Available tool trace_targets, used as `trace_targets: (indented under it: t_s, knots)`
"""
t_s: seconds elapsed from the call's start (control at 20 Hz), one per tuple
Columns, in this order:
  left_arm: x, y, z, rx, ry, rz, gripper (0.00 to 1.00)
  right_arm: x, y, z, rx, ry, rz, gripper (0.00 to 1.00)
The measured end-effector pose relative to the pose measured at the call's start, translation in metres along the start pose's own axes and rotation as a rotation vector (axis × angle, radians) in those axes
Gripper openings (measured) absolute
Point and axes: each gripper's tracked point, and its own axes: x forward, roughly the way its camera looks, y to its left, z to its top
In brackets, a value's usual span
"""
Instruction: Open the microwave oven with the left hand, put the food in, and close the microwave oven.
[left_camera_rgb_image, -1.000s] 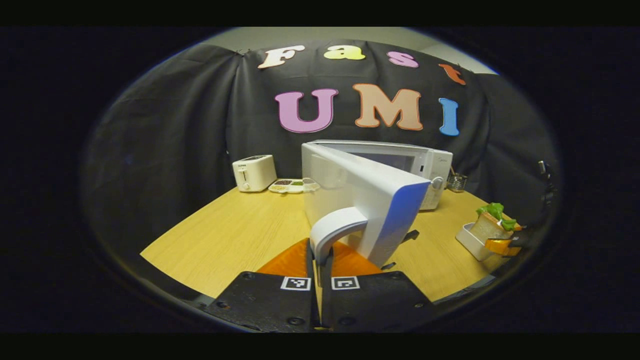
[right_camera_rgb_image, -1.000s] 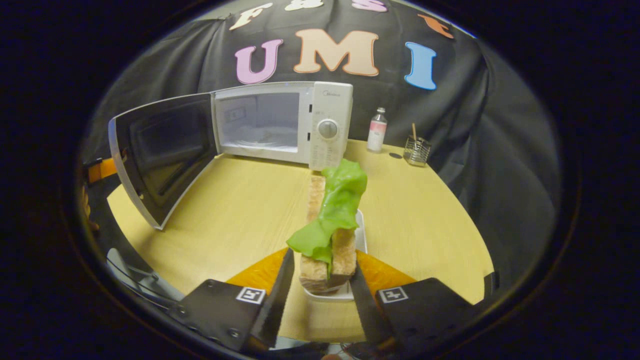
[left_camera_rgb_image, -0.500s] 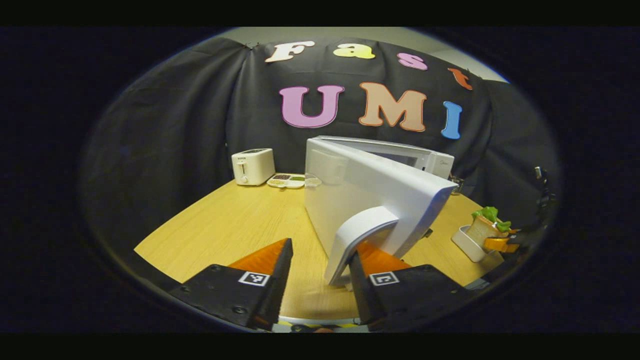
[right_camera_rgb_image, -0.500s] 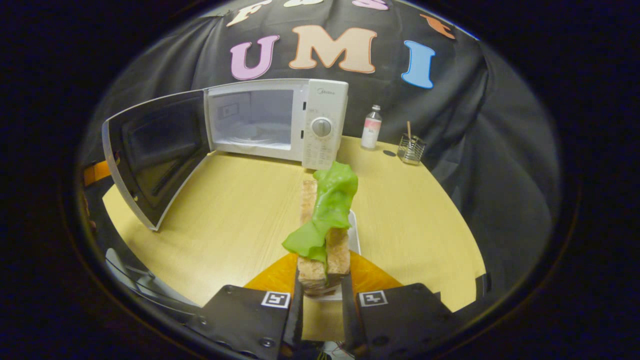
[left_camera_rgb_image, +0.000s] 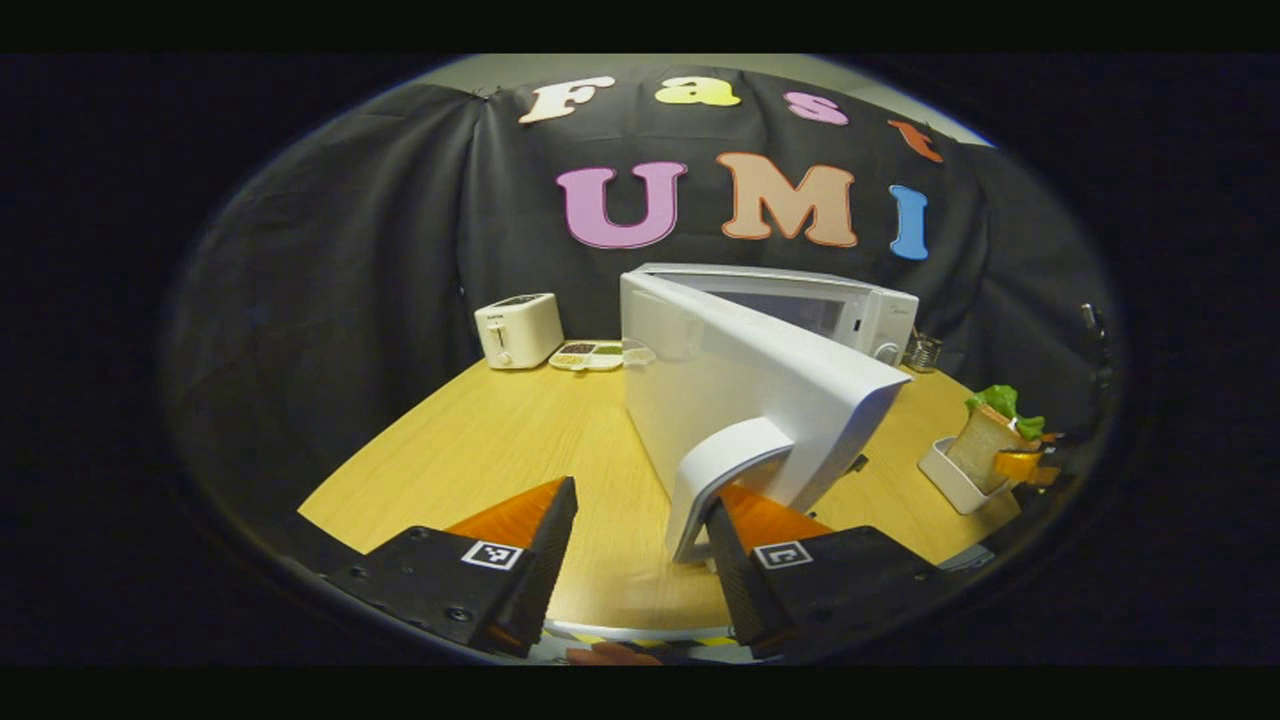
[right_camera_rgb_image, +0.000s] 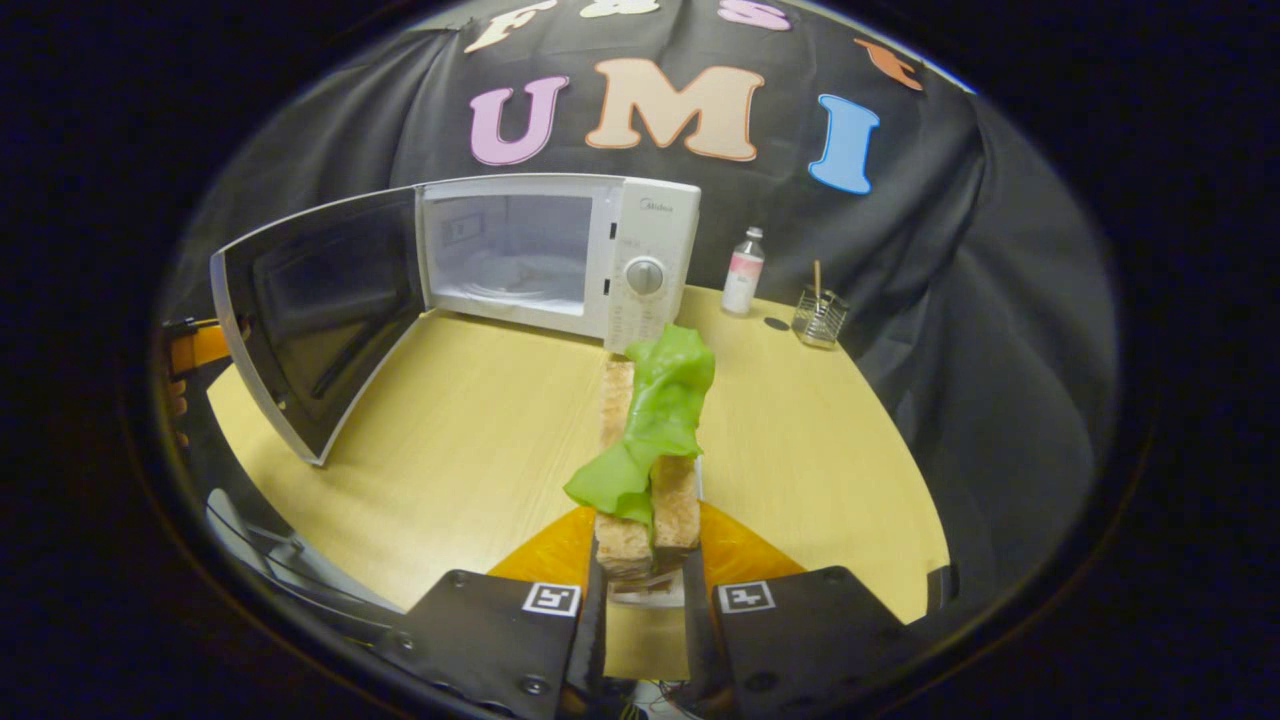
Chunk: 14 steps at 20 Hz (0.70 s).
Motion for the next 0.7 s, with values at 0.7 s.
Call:
trace_targets:
  t_s: [0.7]
  knots:
    - [-0.045, 0.006, 0.059, 0.017, -0.142, -0.052, 0.98, 0.019, 0.035, 0.070, -0.025, -0.088, 0.064, 0.35]
